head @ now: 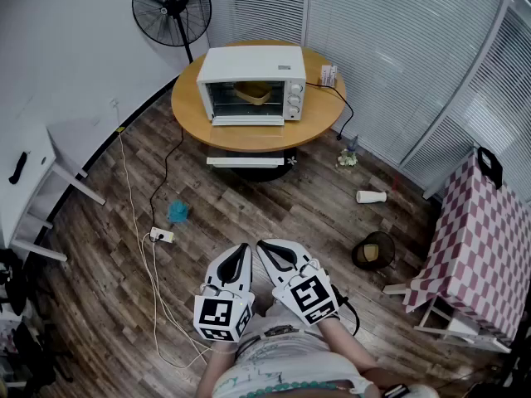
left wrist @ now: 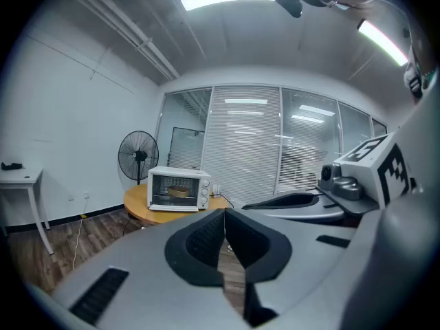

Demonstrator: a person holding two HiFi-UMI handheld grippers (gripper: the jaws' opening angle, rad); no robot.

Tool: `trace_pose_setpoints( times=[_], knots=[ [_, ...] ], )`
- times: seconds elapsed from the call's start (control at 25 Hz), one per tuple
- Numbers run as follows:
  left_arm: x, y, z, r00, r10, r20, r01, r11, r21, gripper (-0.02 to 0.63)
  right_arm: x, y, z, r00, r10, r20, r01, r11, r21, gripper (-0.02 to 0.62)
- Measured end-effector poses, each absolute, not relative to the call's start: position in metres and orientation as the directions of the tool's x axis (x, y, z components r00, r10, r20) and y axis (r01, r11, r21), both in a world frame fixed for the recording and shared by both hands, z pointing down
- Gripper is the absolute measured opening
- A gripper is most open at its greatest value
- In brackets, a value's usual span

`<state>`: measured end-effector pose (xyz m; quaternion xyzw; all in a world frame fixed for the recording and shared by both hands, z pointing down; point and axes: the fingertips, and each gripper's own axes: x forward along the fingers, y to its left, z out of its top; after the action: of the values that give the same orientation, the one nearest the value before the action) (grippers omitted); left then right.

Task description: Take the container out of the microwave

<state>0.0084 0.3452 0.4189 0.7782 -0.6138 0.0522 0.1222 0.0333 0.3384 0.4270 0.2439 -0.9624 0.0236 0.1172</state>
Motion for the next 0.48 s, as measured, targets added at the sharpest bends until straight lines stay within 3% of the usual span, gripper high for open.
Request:
trace_pose_setpoints(
  times=[0.48],
  knots=[
    [0.0128, 0.3533, 0.4236, 0.23, -0.943, 0.24, -0.97, -0.203, 0.133, 0.015, 0.0372, 0.3482, 0.4302, -0.869, -0.44, 0.227, -0.45, 0.893, 0.012, -0.005]
  ],
)
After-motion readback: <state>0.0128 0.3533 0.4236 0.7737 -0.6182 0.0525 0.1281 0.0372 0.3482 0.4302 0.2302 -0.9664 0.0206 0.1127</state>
